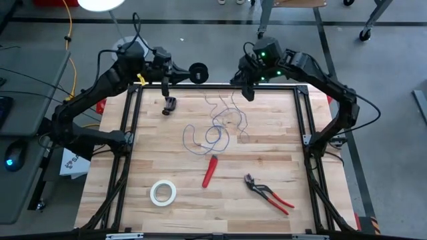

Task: Coil cords
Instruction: Uncoil the blue wire cable from the black spool

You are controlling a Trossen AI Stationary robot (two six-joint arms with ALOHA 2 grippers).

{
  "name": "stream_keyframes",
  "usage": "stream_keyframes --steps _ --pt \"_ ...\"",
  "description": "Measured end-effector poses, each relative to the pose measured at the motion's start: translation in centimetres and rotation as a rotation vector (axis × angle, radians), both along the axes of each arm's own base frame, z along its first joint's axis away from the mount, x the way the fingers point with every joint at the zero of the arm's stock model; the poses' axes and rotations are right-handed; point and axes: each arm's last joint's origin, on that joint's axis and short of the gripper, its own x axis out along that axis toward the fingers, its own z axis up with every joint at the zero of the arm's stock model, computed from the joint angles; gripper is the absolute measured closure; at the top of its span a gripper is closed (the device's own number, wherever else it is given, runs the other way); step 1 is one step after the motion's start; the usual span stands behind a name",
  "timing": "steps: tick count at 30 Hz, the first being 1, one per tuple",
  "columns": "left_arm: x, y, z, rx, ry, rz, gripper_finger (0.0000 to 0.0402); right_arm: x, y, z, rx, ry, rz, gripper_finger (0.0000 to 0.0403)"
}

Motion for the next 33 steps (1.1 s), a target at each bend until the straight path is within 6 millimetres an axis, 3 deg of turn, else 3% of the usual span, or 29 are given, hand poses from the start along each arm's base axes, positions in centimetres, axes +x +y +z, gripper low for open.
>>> stream_keyframes --steps 7,10,18,29,33 --pt "-0.2 -0.2 0.4 0.032 -0.024 -0.004 0.0401 -0.3 2.5 0.1 -0.127 0.104 -0.023 0.0204" --pt "-0.1 -0.3 0.3 0.053 -0.017 -0.012 0.0401 -0.2 3.6 0.5 -0.203 0.104 -0.008 0.0163" --pt "1.2 -2.1 -1.3 0.351 0.192 0.082 0.0401 1.5 4.6 2.2 -0.249 -0.115 0.009 0.0151" --pt "3.8 -4.7 -1.8 0.573 0.198 -0.049 0.0401 2.4 4.8 2.7 -0.24 -0.212 0.09 0.0151" --pt "4.6 -4.9 -2.0 0.607 0.207 -0.006 0.0401 2.5 5.4 2.4 -0.212 -0.206 0.136 0.0151"
